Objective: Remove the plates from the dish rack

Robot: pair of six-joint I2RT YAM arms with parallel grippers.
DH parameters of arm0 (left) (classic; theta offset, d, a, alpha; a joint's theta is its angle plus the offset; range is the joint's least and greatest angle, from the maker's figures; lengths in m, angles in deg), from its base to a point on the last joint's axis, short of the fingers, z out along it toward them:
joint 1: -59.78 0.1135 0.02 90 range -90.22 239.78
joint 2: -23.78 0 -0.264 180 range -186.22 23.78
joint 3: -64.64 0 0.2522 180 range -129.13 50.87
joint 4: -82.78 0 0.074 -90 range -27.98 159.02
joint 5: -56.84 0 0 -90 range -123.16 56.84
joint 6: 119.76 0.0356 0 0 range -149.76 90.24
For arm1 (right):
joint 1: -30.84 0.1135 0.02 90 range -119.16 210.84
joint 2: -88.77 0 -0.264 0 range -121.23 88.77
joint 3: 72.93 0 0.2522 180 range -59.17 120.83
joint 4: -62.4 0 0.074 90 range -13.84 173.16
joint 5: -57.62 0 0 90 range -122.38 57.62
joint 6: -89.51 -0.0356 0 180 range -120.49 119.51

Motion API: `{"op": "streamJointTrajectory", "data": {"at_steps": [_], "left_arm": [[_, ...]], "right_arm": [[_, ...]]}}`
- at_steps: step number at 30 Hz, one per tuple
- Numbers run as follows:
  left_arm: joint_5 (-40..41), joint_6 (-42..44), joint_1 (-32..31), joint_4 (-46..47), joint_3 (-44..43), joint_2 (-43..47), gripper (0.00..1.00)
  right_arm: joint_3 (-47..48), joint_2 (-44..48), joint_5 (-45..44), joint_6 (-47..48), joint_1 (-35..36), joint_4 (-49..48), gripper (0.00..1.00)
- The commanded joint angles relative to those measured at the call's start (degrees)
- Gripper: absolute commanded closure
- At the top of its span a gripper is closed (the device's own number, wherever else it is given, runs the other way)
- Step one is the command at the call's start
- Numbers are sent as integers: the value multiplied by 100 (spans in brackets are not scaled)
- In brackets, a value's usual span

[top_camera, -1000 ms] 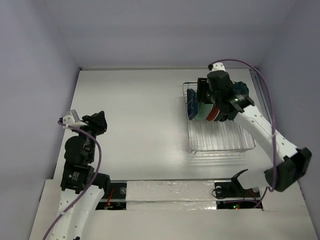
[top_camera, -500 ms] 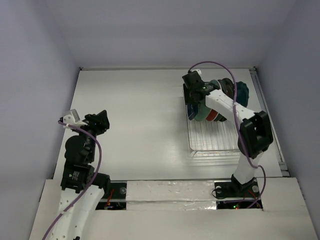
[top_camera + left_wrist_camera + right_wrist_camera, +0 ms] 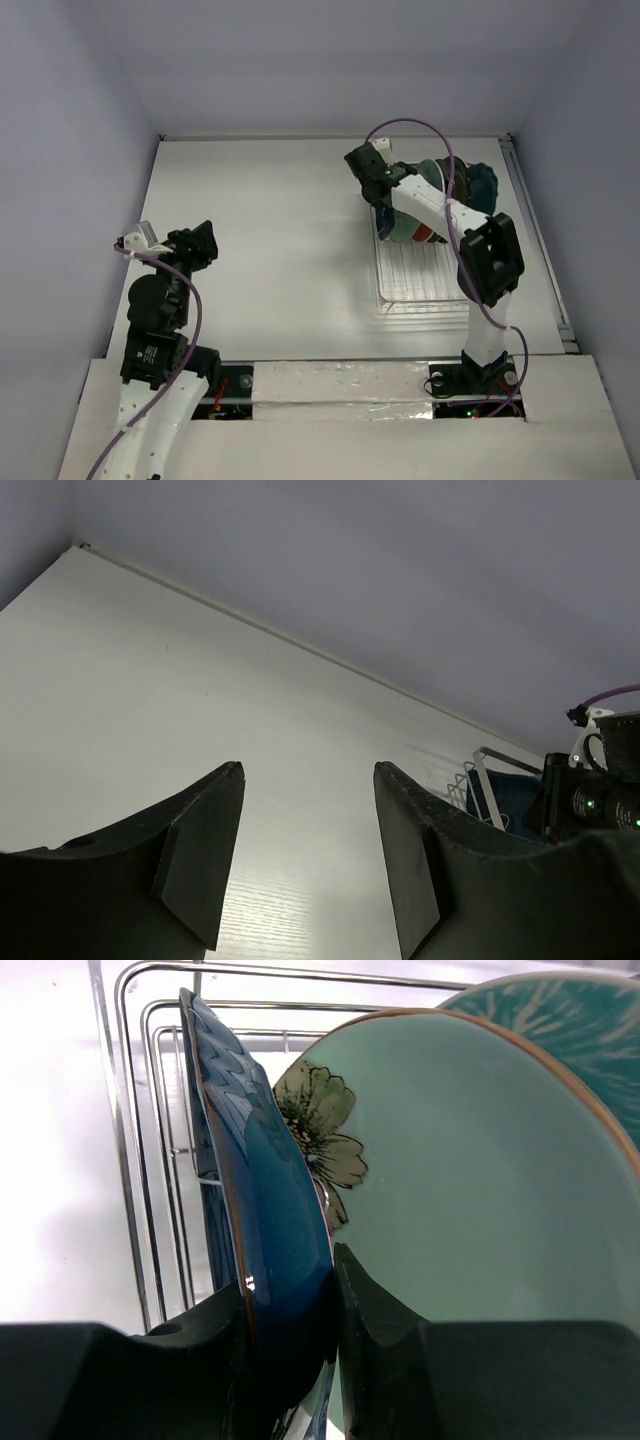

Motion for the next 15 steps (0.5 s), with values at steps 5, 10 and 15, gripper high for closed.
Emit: {"op": "streamJointTrajectory", "data": {"at_steps": [5,10,15], "left_arm": [[-21,4,-27,207,40,130,49],[-21,-5,-27,198,31,130,44],[-21,-14,-27,189,31,104,37]], "right_arm": [[1094,366,-938,-95,289,377,100],[1306,1120,-850,-104,342,324,100],[1123,1990,-405,-165,447,53,100]]}}
